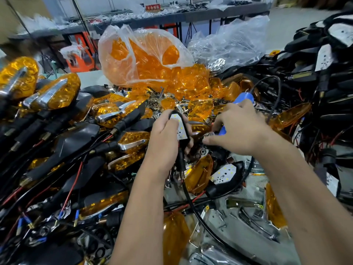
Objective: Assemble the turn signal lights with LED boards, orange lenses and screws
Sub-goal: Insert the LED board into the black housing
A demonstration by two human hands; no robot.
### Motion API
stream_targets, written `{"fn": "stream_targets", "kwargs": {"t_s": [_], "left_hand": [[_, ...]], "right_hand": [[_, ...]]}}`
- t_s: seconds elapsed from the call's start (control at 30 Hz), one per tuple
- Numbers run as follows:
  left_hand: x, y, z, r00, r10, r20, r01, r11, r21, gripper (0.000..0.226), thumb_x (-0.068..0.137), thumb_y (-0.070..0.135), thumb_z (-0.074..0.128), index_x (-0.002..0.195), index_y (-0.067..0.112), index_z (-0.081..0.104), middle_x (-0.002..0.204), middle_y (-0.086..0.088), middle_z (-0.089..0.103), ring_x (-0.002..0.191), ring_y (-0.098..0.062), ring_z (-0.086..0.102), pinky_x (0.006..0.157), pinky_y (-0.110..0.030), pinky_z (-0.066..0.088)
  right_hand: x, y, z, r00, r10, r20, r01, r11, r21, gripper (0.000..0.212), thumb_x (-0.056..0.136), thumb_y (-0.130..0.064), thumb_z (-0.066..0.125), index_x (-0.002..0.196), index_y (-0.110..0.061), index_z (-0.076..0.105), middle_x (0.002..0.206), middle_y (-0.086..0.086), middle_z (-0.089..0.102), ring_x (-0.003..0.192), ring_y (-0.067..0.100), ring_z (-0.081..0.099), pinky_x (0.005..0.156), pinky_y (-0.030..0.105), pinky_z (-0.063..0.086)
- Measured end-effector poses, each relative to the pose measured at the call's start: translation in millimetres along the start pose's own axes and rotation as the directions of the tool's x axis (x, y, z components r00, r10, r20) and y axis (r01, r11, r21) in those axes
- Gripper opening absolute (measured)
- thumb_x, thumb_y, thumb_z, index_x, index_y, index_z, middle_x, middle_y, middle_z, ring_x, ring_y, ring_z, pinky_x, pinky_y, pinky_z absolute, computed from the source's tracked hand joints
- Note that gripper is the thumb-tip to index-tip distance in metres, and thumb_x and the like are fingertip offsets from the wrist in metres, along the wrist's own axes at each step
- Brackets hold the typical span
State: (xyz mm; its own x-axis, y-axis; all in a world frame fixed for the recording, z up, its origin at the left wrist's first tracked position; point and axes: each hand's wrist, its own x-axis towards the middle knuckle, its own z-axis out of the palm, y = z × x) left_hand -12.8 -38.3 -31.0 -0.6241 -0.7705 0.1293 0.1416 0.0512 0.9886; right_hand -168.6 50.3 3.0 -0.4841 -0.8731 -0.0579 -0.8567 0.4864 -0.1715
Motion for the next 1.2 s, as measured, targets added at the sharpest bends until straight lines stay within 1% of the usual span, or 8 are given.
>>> {"fn": "stream_targets", "kwargs": {"t_s": [0.17, 0.43, 0.53, 0.63, 0.7, 0.77, 0.93, 1.2], "left_hand": [[2.2, -0.2, -5.5, 0.998, -0.039, -0.043, 0.035, 0.996, -0.084, 0.025, 0.1, 0.008, 0.035, 0.092, 0.011, 0.058, 0.079, -0.008, 0.059, 0.058, -0.024, 0.055, 0.048, -0.032, 0.042], [2.4, 2.1, -6.6, 0.995, -0.057, -0.078, 0.048, 0.993, -0.108, 0.024, 0.1, 0.005, 0.033, 0.095, 0.008, 0.056, 0.078, -0.009, 0.059, 0.057, -0.024, 0.054, 0.047, -0.031, 0.043], [2.3, 3.8, -5.9, 0.994, -0.079, -0.081, 0.064, 0.984, -0.167, 0.024, 0.1, 0.003, 0.033, 0.094, 0.007, 0.056, 0.077, -0.01, 0.059, 0.056, -0.023, 0.054, 0.047, -0.031, 0.043], [2.3, 5.5, -4.9, 0.988, -0.115, -0.105, 0.09, 0.973, -0.215, 0.025, 0.101, 0.003, 0.031, 0.098, 0.006, 0.056, 0.078, -0.011, 0.06, 0.058, -0.021, 0.055, 0.05, -0.031, 0.047], [2.5, 6.5, -4.2, 0.983, -0.141, -0.113, 0.107, 0.959, -0.264, 0.024, 0.1, 0.003, 0.031, 0.099, 0.005, 0.055, 0.078, -0.012, 0.06, 0.059, -0.022, 0.055, 0.051, -0.031, 0.047], [3.7, 6.8, -4.6, 0.977, -0.176, -0.122, 0.13, 0.94, -0.314, 0.023, 0.1, 0.003, 0.032, 0.097, 0.005, 0.055, 0.076, -0.012, 0.059, 0.056, -0.024, 0.056, 0.05, -0.031, 0.047], [3.4, 6.1, -3.4, 0.956, -0.289, -0.049, 0.243, 0.874, -0.42, 0.029, 0.102, 0.006, 0.035, 0.088, 0.006, 0.06, 0.073, -0.009, 0.062, 0.054, -0.025, 0.058, 0.05, -0.03, 0.05], [2.2, 10.7, 3.9, 0.926, -0.377, 0.005, 0.346, 0.846, -0.406, 0.031, 0.112, 0.025, 0.04, 0.101, 0.011, 0.067, 0.075, -0.004, 0.069, 0.059, -0.015, 0.068, 0.05, -0.028, 0.054]], "right_hand": [[-6.0, -6.1, -0.4, 0.998, -0.043, -0.044, 0.05, 0.986, 0.162, 0.022, 0.082, -0.057, 0.081, 0.077, -0.036, 0.075, 0.096, -0.01, 0.062, 0.117, 0.024, 0.035, 0.089, 0.045, 0.022], [-7.3, -7.7, 2.9, 0.978, -0.208, 0.016, 0.206, 0.974, 0.091, 0.041, 0.072, -0.067, 0.081, 0.104, -0.045, 0.07, 0.096, -0.016, 0.053, 0.113, 0.021, 0.037, 0.106, 0.049, 0.023], [-4.4, 0.7, 2.3, 0.97, -0.24, -0.041, 0.242, 0.938, 0.249, 0.025, 0.076, -0.052, 0.086, 0.083, -0.039, 0.066, 0.093, -0.013, 0.061, 0.105, 0.021, 0.049, 0.106, 0.051, 0.033], [-4.9, 9.2, -1.1, 0.953, -0.28, -0.114, 0.297, 0.797, 0.525, 0.02, 0.083, -0.031, 0.086, 0.083, -0.03, 0.066, 0.087, -0.004, 0.069, 0.087, 0.025, 0.065, 0.087, 0.053, 0.056], [-4.2, 13.1, -2.5, 0.937, -0.258, -0.236, 0.35, 0.679, 0.646, 0.02, 0.085, -0.022, 0.084, 0.085, -0.027, 0.065, 0.082, -0.001, 0.073, 0.074, 0.019, 0.071, 0.071, 0.042, 0.062], [-1.9, 13.7, -3.6, 0.911, -0.216, -0.351, 0.407, 0.604, 0.685, 0.019, 0.084, -0.027, 0.086, 0.085, -0.024, 0.067, 0.077, -0.002, 0.071, 0.069, 0.013, 0.067, 0.069, 0.03, 0.056], [0.2, 4.4, -0.5, 0.912, -0.232, -0.339, 0.408, 0.424, 0.808, 0.035, 0.098, -0.032, 0.071, 0.09, -0.001, 0.057, 0.073, 0.021, 0.036, 0.063, 0.024, 0.028, 0.054, 0.031, 0.028], [-3.4, -21.8, 6.0, 0.914, -0.31, -0.262, 0.388, 0.479, 0.787, 0.008, 0.1, -0.025, 0.069, 0.105, -0.022, 0.065, 0.073, 0.028, 0.059, 0.053, 0.017, 0.042, 0.05, 0.027, 0.037]]}}
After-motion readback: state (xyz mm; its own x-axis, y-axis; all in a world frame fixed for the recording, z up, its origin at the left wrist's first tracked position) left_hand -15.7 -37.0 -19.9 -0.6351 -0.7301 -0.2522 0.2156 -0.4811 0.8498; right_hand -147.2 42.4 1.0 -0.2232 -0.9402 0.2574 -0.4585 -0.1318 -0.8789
